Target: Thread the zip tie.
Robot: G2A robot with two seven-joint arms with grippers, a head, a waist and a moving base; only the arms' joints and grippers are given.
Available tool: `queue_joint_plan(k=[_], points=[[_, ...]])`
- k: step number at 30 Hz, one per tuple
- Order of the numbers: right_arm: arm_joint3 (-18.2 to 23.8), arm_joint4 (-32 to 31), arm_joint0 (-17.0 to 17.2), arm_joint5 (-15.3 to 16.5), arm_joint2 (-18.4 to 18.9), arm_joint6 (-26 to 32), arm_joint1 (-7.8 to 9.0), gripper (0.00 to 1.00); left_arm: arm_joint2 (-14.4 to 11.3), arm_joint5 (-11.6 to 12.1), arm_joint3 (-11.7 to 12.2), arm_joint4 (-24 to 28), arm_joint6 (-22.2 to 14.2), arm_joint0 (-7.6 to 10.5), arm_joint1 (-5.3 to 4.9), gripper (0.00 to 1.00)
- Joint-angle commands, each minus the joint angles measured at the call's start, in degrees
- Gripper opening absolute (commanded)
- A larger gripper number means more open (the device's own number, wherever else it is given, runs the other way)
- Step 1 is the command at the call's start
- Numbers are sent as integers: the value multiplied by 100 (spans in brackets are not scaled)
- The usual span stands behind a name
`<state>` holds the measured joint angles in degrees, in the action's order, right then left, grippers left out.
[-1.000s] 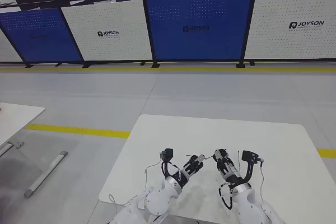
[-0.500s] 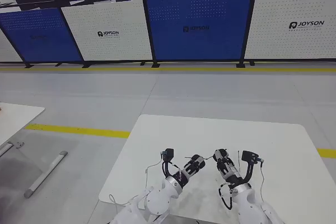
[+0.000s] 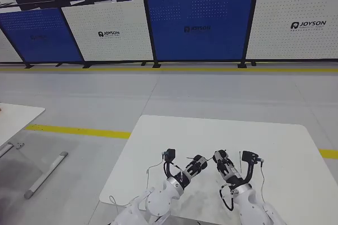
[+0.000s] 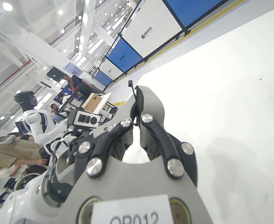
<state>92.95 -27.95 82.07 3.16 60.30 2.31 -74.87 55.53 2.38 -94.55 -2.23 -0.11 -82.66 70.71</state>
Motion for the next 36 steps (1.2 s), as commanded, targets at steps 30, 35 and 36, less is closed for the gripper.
queue_joint_plan(k=[30,35,36], points=[[-58,114,-18,63,154,255,-52,22,43,-164,160,-16,54,101,76,0],[-37,22,20,81,157,259,-53,26,56,-211,151,-14,66,96,86,0],[-34,14,22,81,158,262,-54,25,58,-212,150,-10,63,94,88,0]])
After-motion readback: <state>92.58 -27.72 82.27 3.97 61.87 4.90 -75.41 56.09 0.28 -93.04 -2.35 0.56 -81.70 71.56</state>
